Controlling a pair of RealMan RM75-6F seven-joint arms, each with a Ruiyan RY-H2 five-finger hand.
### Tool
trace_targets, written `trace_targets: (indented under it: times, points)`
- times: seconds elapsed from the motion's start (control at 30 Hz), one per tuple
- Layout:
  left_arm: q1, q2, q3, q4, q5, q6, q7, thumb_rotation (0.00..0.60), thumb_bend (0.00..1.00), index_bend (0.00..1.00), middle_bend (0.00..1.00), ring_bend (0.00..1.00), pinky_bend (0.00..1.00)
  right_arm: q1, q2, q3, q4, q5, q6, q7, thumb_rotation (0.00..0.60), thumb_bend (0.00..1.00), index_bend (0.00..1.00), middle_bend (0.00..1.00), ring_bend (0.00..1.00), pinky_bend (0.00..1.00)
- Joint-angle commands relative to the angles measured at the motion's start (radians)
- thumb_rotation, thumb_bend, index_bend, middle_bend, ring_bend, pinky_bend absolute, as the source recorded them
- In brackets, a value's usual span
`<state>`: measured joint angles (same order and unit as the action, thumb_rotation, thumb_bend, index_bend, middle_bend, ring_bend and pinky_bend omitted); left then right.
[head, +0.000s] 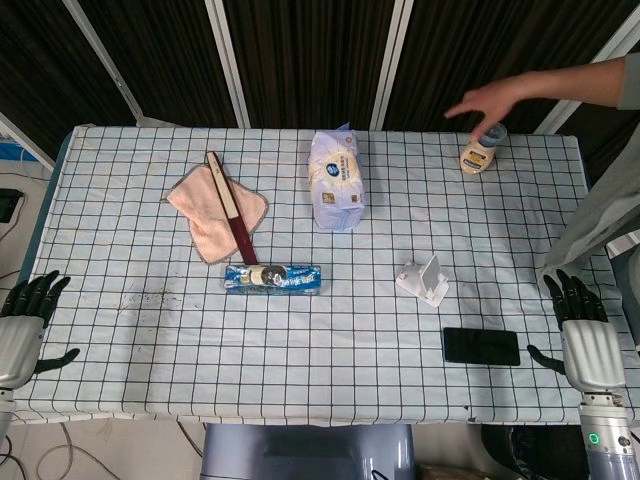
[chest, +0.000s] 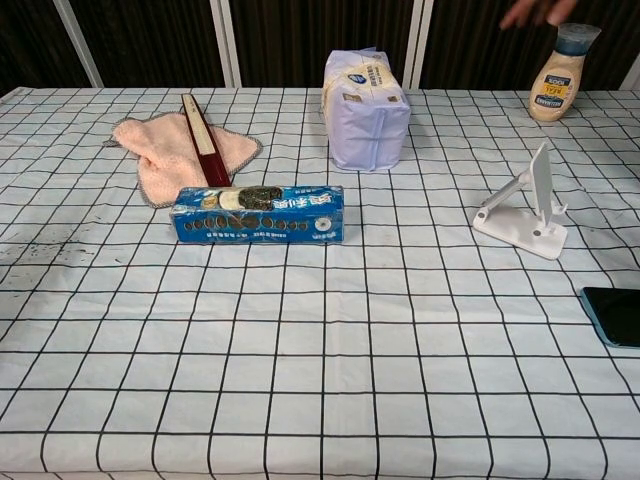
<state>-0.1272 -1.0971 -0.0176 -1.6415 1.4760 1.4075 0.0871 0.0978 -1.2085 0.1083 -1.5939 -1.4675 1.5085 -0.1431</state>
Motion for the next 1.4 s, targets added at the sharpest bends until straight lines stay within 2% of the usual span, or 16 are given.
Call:
trace_targets:
  times: [0.03,1.4]
  points:
    - [0.000,0.001,0.000,0.000,0.001,0.000,-0.001,0.600,0.00,0.00,0.00,0.00,0.00,0.000,-0.001,0.000,0.001,-0.002,0.001,-0.001,0.600,0.09,0.00,0.00,0.00,0.15]
    - [-0.005,-0.008,0.000,-0.002,0.011,0.003,0.009,0.600,0.00,0.00,0.00,0.00,0.00,-0.005,0.005,0.000,0.011,-0.010,0.010,0.026,0.600,0.04,0.00,0.00,0.00,0.15]
